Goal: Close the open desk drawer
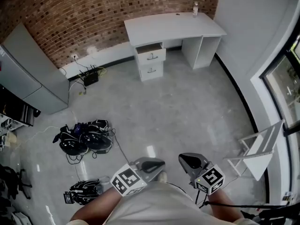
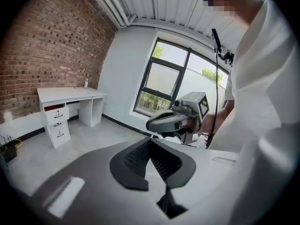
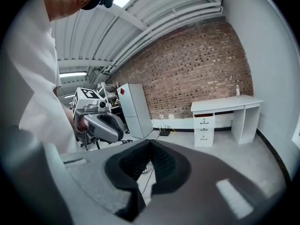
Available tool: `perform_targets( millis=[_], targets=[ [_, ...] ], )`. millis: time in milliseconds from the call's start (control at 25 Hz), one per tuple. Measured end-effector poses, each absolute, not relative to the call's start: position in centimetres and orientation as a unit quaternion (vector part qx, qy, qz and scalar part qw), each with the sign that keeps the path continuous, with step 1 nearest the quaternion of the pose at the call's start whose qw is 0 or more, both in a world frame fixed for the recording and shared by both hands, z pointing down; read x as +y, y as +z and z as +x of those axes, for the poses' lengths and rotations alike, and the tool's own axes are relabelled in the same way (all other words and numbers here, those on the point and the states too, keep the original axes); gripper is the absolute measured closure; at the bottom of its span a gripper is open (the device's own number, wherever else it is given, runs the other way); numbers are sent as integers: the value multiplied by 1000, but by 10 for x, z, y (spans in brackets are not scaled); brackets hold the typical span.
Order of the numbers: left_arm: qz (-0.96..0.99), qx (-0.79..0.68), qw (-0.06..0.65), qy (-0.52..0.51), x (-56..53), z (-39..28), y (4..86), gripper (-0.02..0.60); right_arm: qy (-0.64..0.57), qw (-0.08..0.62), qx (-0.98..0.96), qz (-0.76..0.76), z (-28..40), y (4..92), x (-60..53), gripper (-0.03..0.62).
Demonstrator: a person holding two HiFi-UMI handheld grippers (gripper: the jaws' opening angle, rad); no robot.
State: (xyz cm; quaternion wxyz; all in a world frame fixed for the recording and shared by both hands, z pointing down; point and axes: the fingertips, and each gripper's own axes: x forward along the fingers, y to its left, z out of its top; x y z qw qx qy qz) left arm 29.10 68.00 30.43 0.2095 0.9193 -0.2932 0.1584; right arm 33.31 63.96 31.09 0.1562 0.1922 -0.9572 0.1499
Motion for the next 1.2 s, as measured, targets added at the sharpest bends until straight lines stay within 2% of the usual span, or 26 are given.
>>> perform_targets(
  millis=[280, 920, 1200],
  targets=[
    [911, -314, 224, 144, 648, 236, 319, 578, 152, 175, -955, 185, 286, 329, 612, 592],
    [916, -294, 247, 118, 487, 12, 321, 578, 146, 174, -949, 221, 61, 315, 434, 577],
    [910, -304, 267, 90, 424, -19, 325, 578, 204, 181, -933, 233, 39, 335, 369, 577]
  ],
)
